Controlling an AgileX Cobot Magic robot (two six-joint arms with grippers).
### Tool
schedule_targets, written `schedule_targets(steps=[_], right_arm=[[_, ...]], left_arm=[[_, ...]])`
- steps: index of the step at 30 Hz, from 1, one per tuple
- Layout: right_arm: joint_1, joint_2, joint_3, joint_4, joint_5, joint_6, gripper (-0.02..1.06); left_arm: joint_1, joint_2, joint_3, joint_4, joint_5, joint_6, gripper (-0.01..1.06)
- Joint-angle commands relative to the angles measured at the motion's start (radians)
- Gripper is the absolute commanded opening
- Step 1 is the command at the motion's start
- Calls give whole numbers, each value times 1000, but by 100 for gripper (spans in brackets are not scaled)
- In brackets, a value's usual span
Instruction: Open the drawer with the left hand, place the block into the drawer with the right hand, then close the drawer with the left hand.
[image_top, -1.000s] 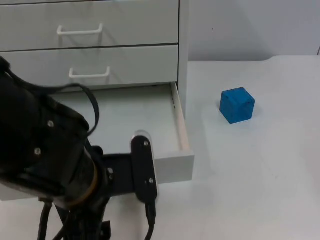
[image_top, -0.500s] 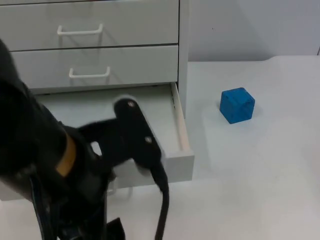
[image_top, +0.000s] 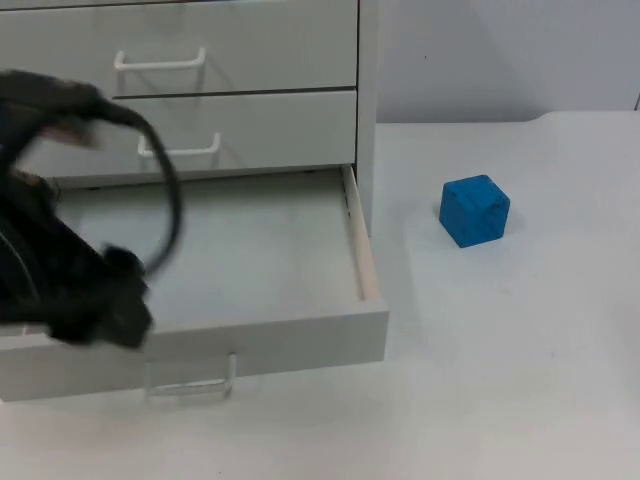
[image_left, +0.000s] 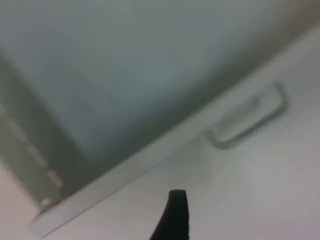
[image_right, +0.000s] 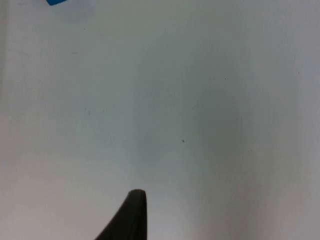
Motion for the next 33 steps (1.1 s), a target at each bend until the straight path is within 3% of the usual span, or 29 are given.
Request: schedule_targets(steps=[1, 2, 7, 10, 19, 25, 28, 32, 33], right_arm=[[4, -1, -4, 6, 0, -1, 105], [4, -1, -4, 6, 0, -1, 105], [4, -1, -4, 6, -4, -1, 105], [4, -1, -4, 6, -6, -1, 105], [4, -1, -4, 6, -6, -1, 105], [4, -1, -4, 6, -6, -1, 105], [4, -1, -4, 6, -6, -1, 105], [4, -1, -4, 6, -6, -1, 105], [4, -1, -4, 6, -6, -1, 105]], left_arm=[[151, -61, 1, -43, 13, -64, 75], [151, -61, 1, -43, 13, -64, 75], [349, -180, 1, -58, 51, -75, 75], [383, -228, 1, -61, 66, -75, 75], [400, -368, 4, -3, 145, -75, 75], [400, -536, 83, -16, 101, -75, 75], [400, -606, 113, -12, 107, -75, 80], [400, -752, 150, 11, 186, -75, 105], [400, -752, 150, 11, 186, -75, 105]])
